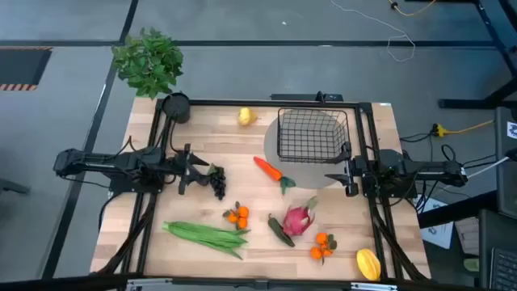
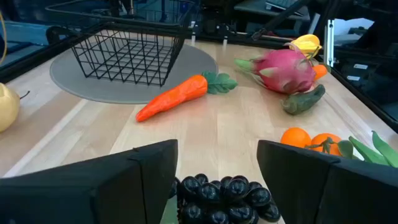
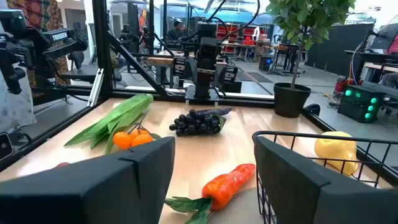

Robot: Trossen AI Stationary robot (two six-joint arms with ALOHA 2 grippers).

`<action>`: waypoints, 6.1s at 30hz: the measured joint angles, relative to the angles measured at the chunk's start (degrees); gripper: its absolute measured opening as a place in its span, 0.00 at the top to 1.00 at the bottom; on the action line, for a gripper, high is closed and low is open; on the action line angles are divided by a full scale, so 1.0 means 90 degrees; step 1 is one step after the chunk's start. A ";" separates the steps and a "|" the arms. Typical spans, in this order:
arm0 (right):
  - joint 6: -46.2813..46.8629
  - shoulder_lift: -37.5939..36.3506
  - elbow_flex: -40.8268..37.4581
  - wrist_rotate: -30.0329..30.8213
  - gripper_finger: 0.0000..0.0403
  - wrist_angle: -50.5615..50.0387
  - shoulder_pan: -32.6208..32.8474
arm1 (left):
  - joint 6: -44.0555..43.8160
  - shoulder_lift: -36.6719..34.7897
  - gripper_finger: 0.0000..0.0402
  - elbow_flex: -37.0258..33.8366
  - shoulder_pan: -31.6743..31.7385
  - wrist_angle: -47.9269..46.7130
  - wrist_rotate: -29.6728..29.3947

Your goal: Build produce basket

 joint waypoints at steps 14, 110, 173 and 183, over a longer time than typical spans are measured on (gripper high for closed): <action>0.0002 0.0002 -0.0002 0.0001 0.45 0.0000 -0.0001 | 0.0001 0.0001 0.47 -0.0001 0.0000 0.0000 -0.0001; 0.0000 0.0002 -0.0002 0.0002 0.45 0.0000 0.0000 | -0.0025 0.0000 0.47 0.0000 0.0001 0.0029 -0.0019; 0.0001 0.0001 -0.0001 0.0001 0.45 0.0000 0.0000 | 0.1124 -0.0001 0.47 0.0150 0.0505 0.1994 -0.3756; -0.0767 0.0002 -0.0002 0.0052 0.45 0.0018 -0.0002 | 0.0845 -0.0001 0.47 0.0150 0.0505 0.1996 -0.3758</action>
